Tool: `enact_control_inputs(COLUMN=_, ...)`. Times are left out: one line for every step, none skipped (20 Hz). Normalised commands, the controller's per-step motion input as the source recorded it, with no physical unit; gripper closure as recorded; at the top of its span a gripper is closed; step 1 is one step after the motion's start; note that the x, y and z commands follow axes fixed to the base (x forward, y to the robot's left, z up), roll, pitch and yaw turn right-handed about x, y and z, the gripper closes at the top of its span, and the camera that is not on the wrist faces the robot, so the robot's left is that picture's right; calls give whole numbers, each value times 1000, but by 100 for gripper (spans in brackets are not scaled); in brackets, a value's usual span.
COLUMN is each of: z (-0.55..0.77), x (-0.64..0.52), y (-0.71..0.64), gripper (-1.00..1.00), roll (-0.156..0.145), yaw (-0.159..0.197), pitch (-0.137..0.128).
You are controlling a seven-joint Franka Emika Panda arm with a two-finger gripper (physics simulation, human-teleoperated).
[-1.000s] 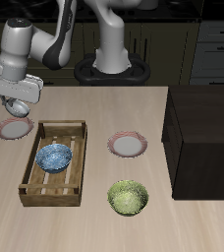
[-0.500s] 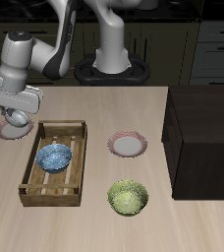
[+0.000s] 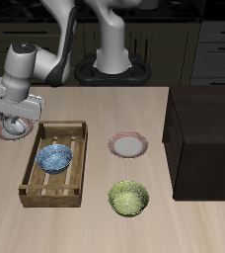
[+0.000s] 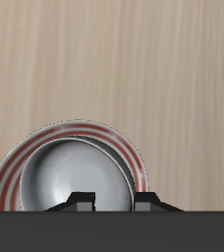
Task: Place the white bowl on the off-center plate and place the blue bowl on top of the wooden shelf
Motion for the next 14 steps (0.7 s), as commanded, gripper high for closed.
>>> enact_control_inputs(z=0, x=0, y=0, gripper=-100, roll=0, yaw=0, pitch=0)
enact_control_inputs(z=77, x=-329, y=369, gripper=-100, roll=101, yaw=-48, pitch=-23)
enact_control_inputs(z=201, x=-319, y=239, gripper=-100, roll=31, yaw=-42, pitch=-34)
enact_control_inputs(z=131, x=-161, y=232, gripper=-100, roll=71, yaw=17, pitch=-24)
enact_control_inputs(z=123, x=-124, y=222, gripper=-100, roll=64, yaw=40, pitch=-42)
enact_control_inputs(z=152, x=-121, y=151, gripper=-100, roll=28, yaw=18, pitch=-32)
enact_control_inputs(z=136, x=70, y=15, gripper=-100, roll=27, yaw=6, pitch=-16)
enact_control_inputs(z=236, x=-110, y=149, gripper=-100, roll=38, yaw=-39, pitch=-23)
enact_control_inputs(z=476, x=-306, y=349, gripper=-100, roll=70, yaw=31, pitch=-93)
enact_control_inputs(z=836, x=-339, y=197, gripper=-100, roll=-17, yaw=-21, pitch=-126)
enact_control_inputs(z=191, x=5, y=15, gripper=-100, roll=13, yaw=-18, pitch=-27)
enact_control_inputs(z=469, x=-127, y=104, gripper=-100, roll=3, yaw=40, pitch=-79)
enact_control_inputs(z=530, x=-72, y=-3, gripper=-100, roll=-2, yaw=-50, pitch=-58)
enact_control_inputs(z=653, x=-208, y=149, gripper=-100, roll=-17, yaw=3, pitch=-84)
